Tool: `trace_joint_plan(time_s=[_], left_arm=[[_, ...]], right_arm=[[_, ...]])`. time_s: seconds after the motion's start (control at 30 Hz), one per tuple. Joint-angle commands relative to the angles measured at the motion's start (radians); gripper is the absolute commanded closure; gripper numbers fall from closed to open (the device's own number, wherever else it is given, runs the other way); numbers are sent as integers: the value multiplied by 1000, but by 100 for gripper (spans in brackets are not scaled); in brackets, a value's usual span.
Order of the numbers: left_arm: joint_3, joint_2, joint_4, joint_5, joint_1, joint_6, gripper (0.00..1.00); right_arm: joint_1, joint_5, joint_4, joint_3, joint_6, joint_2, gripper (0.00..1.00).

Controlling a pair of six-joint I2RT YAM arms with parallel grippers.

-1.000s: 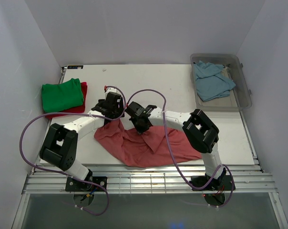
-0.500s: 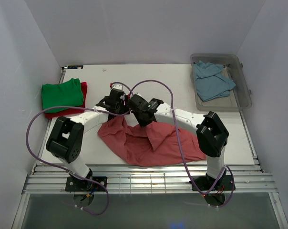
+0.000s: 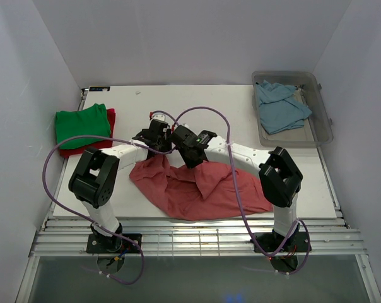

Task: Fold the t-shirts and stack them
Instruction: Flatten the tshirt out

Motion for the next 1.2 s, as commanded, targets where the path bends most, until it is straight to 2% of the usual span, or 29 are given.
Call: trace_joint_plan(time_s=[0.0, 0.17, 0.27, 0.3, 0.33, 0.4, 0.43, 0.47, 0.63, 0.7, 0.77, 0.93, 1.17], left_arm=[[-6, -43, -15, -74, 4, -7, 22], [-21, -53, -3, -74, 4, -8, 26], [-9, -20, -11, -71, 4, -5, 41], [-9, -18, -12, -73, 4, -8, 48], [-11, -23, -11, -74, 4, -13, 66], [-17, -35, -6, -82, 4, -16, 80], [-15, -44, -6, -85, 4, -13, 93], [-14, -49, -6, -88, 4, -8, 99], [20, -98, -52, -151, 9, 15, 100], [35, -165, -88, -180, 30, 15, 100], [37, -251, -107, -177, 85, 8, 100], [37, -342, -152, -151, 185, 41, 100], [-7, -389, -172, -152, 201, 32, 100]], right_arm=[[11, 15, 16, 1, -13, -2, 92], [11, 21, 20, -18, -13, -8, 92], [11, 27, 19, -29, -11, -13, 92], [12, 30, 20, -31, -10, -13, 92], [11, 35, 20, -35, -8, -16, 92], [9, 44, 19, -43, -2, -28, 92], [8, 47, 19, -46, -1, -38, 92], [3, 49, 19, -49, 1, -42, 92], [-21, 99, -26, -57, -2, -91, 92], [-44, 131, -61, -64, -7, -113, 92], [-81, 148, -72, -83, -15, -159, 91], [-172, 153, -72, -190, -41, -274, 89], [-221, 155, -67, -270, -50, -332, 89]])
